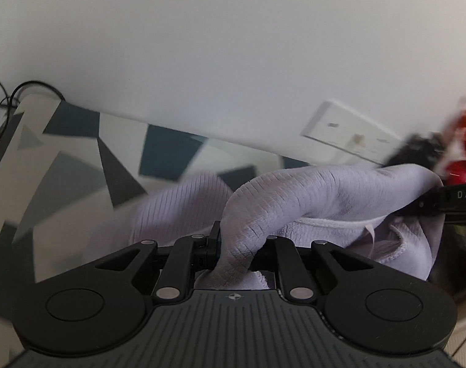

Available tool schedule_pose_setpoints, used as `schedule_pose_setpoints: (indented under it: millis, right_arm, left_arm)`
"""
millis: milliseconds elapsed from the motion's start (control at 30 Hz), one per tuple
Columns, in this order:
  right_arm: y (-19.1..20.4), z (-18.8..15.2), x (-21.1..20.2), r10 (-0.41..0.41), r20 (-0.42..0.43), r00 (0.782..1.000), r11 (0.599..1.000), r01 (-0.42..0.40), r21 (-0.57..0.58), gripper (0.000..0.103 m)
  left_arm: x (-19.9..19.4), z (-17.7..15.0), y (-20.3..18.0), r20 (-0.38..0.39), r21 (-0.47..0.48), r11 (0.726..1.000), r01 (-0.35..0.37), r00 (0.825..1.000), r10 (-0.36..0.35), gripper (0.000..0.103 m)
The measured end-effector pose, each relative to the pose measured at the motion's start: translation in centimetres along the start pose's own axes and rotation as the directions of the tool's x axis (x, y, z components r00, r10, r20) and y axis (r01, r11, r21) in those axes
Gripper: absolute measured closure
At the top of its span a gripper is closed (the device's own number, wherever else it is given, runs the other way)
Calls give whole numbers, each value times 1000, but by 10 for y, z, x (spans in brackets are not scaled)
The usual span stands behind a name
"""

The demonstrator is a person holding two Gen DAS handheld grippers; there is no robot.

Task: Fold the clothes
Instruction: 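Lower the sweater onto the bed and open both grippers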

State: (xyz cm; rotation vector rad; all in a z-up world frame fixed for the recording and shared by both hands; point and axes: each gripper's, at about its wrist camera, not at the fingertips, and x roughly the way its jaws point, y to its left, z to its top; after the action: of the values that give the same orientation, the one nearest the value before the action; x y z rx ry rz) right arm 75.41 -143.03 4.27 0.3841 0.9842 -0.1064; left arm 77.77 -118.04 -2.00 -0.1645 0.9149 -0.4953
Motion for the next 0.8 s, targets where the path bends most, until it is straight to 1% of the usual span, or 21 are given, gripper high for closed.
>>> schedule_pose_setpoints:
  millis: [100, 167, 233, 300, 400, 433, 467, 500, 533, 567, 600, 633, 667, 700, 733, 800]
  right_arm:
    - [-3, 22, 66, -39, 31, 999, 999, 39, 0, 89]
    - [-3, 31, 108, -56, 47, 997, 998, 57, -5, 89]
    - [2, 32, 140, -77, 51, 996, 996, 79, -39, 89]
    - [8, 30, 171, -102, 51, 993, 990, 106, -93, 89]
    - [12, 28, 197, -123, 39, 992, 983, 127, -133, 88]
    - [13, 27, 206, -130, 34, 991, 980, 133, -146, 87]
    - [11, 28, 213, -131, 19, 991, 981, 132, -140, 86]
    - [10, 27, 216, -141, 15, 990, 982, 141, -129, 82]
    - [10, 26, 216, -143, 28, 989, 981, 146, -132, 75]
    - [10, 26, 216, -147, 24, 989, 979, 149, -140, 72]
    - [11, 27, 215, -151, 19, 988, 977, 152, -148, 59]
    - [12, 27, 215, -155, 15, 988, 975, 155, -156, 42]
    - [10, 30, 208, -135, 18, 991, 980, 136, -145, 34]
    - [9, 32, 200, -114, 23, 993, 984, 116, -132, 21]
    - [7, 35, 192, -93, 28, 995, 988, 95, -119, 13]
    - [6, 42, 167, -13, 32, 999, 996, 16, -91, 9]
  left_arm:
    - [54, 12, 5, 11, 20, 994, -103, 995, 103, 88]
    - [84, 20, 4, 19, 48, 983, -178, 984, 177, 88]
    - [109, 24, 6, 11, 73, 970, -232, 973, 231, 88]
    - [125, 28, 8, -4, 90, 962, -257, 966, 258, 88]
    - [136, 33, 13, -26, 109, 959, -263, 963, 267, 87]
    - [139, 35, 15, -43, 109, 960, -259, 963, 264, 86]
    - [140, 38, 16, -59, 105, 961, -257, 963, 264, 82]
    - [141, 41, 18, -74, 98, 962, -256, 962, 263, 80]
    - [142, 42, 20, -94, 89, 962, -260, 959, 268, 73]
    - [141, 45, 22, -117, 76, 961, -265, 955, 273, 59]
    - [138, 47, 24, -137, 55, 965, -256, 956, 261, 52]
    - [133, 50, 25, -155, 29, 972, -235, 959, 237, 41]
    - [126, 53, 26, -173, 7, 979, -203, 964, 201, 36]
    - [117, 58, 25, -190, -6, 988, -157, 970, 153, 35]
    - [108, 63, 21, -203, -4, 993, -114, 973, 111, 31]
    - [83, 72, 14, -200, 21, 999, -29, 979, 32, 30]
